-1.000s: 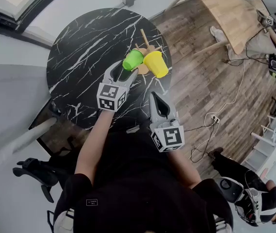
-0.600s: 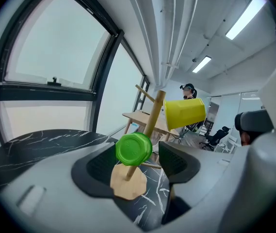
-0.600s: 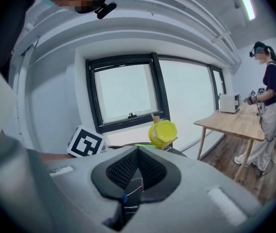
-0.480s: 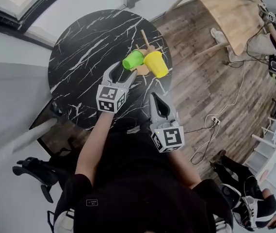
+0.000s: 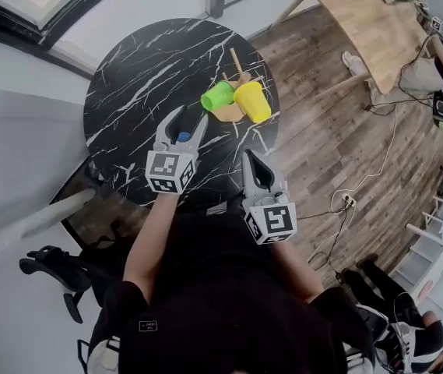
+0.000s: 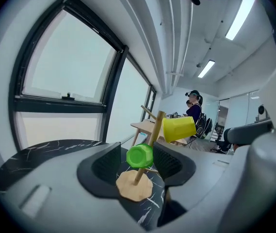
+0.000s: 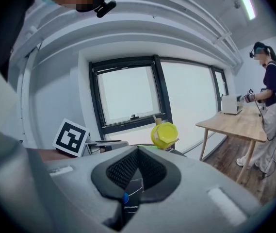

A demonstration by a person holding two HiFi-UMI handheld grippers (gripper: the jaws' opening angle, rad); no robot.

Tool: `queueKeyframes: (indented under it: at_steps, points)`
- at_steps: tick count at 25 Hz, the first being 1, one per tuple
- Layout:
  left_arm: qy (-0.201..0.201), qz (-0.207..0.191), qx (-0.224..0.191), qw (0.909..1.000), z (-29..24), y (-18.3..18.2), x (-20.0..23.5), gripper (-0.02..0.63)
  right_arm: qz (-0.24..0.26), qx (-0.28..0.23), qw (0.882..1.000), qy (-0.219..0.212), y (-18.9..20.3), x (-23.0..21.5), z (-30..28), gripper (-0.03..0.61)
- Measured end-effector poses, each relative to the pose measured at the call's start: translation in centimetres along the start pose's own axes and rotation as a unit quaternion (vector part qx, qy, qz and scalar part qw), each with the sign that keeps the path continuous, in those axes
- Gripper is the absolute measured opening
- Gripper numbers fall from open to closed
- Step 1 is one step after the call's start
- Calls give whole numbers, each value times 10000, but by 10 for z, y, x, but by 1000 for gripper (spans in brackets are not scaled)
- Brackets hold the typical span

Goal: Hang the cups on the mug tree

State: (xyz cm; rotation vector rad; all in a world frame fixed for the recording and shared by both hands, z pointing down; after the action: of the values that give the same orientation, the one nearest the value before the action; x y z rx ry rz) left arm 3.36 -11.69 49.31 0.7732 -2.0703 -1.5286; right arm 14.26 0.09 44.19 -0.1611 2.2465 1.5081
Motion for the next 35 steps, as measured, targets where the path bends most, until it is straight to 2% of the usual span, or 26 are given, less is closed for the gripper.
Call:
queueKeyframes:
  at_steps: [6, 10, 15, 26, 35]
  points:
    - [-478, 2, -12, 9989, 31, -1, 6, 125, 120, 68, 9994, -306, 2, 9, -1, -3]
    - [-853, 11, -85, 9963, 57, -5, 10, 29, 231, 102, 9982, -542, 0, 18, 1, -3]
    - [-1347, 49, -129, 9908, 89, -6, 17, -5, 363, 151, 9955, -860, 1, 31, 2, -3]
    - [-2199, 115, -383, 9747, 173, -11, 16, -6, 671, 542, 9835, -1592, 25, 72, -9, -3]
    - [-2566, 218, -416, 9654, 209, 1, 28, -6, 724, 850, 9789, -1709, 53, 97, -33, -3]
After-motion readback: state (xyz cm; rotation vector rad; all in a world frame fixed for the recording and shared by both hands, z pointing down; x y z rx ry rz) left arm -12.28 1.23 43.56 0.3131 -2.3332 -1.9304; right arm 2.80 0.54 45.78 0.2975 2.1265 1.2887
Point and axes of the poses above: the fingertips, and each gripper's own axes: z backward along the fingers, x to its left, y out of its underside, the point moved 2 cm from there along z, backward along the fingers, and after that the axes turned 15 degrees about -z, right-handed, at the moved point
